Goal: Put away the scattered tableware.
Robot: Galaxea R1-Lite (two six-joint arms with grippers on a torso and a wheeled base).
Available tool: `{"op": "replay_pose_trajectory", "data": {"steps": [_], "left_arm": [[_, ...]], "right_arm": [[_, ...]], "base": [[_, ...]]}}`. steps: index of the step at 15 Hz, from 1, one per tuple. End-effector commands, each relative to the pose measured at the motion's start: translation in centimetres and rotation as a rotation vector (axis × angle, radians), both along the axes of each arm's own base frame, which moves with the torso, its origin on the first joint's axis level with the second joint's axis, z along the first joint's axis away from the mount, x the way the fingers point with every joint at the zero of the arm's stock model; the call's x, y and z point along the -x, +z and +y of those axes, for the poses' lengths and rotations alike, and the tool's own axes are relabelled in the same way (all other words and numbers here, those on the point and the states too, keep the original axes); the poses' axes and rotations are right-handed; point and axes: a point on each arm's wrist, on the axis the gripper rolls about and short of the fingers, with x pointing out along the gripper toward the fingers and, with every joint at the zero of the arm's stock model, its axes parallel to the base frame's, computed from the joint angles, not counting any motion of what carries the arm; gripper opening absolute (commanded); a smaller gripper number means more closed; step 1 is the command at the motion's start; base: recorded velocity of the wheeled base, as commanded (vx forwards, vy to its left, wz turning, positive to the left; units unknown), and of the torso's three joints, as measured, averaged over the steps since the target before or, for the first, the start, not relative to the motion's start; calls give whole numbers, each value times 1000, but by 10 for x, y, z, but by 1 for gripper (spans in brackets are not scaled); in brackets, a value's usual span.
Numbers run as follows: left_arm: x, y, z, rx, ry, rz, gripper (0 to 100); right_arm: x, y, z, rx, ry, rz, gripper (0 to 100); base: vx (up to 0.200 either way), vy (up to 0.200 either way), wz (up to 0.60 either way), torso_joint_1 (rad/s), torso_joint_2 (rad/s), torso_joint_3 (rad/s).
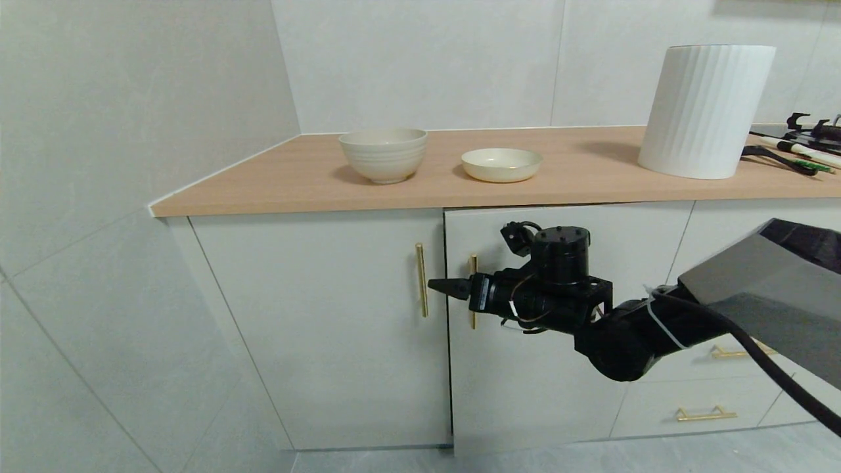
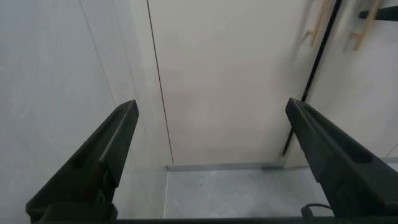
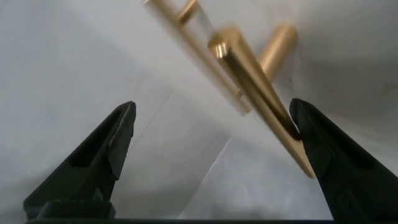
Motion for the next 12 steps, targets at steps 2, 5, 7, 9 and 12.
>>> {"op": "replay_pose_trajectory", "data": {"steps": [2, 5, 7, 9, 12], "left_arm": [[0, 0, 0, 0, 0, 2, 100], [0, 0, 0, 0, 0, 1, 100], [0, 0, 0, 0, 0, 1, 100], [0, 0, 0, 0, 0, 1, 100], [0, 0, 0, 0, 0, 1, 100]], "right_arm": [[16, 18, -7, -20, 47, -10, 100], [29, 22, -16, -11, 53, 3, 100], [52, 27, -20, -3, 82, 16, 100], [74, 29, -26, 9, 113, 30, 100], [98, 31, -43, 10, 198, 58, 100]], "base": [[0, 0, 0, 0, 0, 0], [0, 0, 0, 0, 0, 0], [0, 0, 0, 0, 0, 0], [0, 0, 0, 0, 0, 0], [0, 0, 0, 0, 0, 0]]}}
